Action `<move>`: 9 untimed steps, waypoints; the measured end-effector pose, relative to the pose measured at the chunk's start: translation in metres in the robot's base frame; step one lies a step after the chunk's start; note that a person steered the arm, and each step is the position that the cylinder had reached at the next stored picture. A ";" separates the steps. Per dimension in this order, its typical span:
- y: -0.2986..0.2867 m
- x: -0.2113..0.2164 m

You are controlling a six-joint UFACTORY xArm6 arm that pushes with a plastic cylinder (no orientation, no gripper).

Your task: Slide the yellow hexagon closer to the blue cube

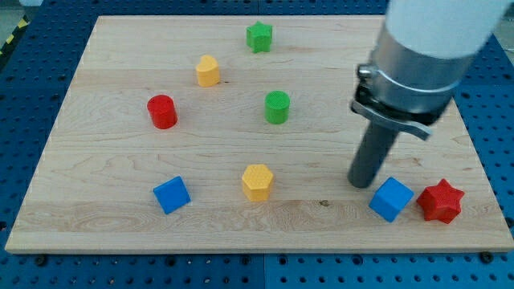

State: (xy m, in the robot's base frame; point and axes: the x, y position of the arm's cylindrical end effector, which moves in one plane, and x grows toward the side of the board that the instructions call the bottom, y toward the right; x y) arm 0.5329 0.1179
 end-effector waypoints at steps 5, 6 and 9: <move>-0.184 0.008; -0.164 0.017; -0.130 0.007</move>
State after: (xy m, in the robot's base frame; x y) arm 0.5402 -0.0119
